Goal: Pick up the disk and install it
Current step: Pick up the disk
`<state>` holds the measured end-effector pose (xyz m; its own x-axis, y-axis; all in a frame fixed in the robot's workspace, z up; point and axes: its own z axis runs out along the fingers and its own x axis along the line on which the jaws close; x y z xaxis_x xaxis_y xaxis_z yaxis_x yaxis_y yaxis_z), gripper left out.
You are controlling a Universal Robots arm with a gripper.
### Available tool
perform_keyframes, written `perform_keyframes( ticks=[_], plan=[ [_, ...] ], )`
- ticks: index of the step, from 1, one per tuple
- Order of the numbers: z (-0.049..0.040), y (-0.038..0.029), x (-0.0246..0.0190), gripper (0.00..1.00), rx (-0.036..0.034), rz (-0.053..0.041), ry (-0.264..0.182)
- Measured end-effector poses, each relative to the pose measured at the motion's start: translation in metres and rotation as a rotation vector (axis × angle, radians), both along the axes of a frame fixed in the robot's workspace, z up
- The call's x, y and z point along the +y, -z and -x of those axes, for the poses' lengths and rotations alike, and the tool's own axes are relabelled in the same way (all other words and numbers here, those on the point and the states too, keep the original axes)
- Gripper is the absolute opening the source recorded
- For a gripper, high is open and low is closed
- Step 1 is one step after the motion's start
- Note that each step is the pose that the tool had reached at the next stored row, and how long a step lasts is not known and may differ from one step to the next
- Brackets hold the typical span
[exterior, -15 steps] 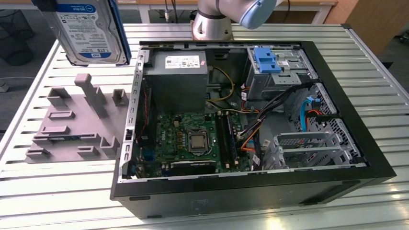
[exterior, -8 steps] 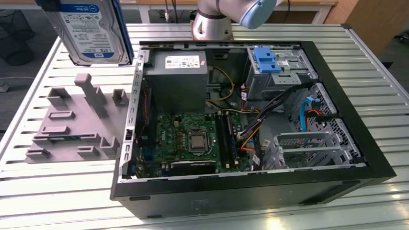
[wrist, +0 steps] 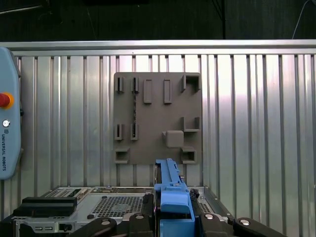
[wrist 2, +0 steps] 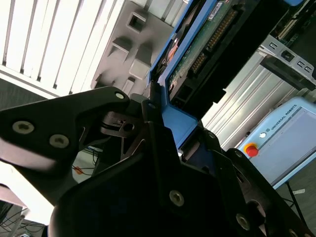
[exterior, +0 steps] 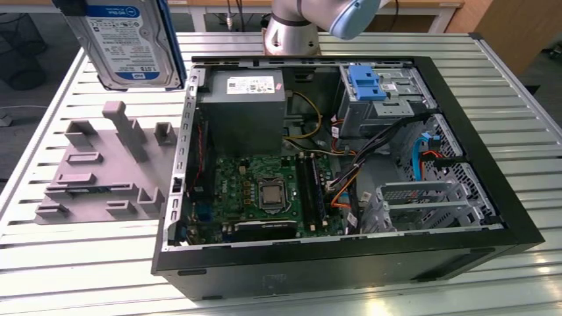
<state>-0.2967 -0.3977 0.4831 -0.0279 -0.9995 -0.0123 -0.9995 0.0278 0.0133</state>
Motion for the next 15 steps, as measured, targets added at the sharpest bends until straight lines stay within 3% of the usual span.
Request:
perform_keyframes(
  ticks=[15],
  plan=[
    [-0.0060, 0.0000, 0.0000, 0.36, 0.0000, 0.0000, 0.000]
  ],
)
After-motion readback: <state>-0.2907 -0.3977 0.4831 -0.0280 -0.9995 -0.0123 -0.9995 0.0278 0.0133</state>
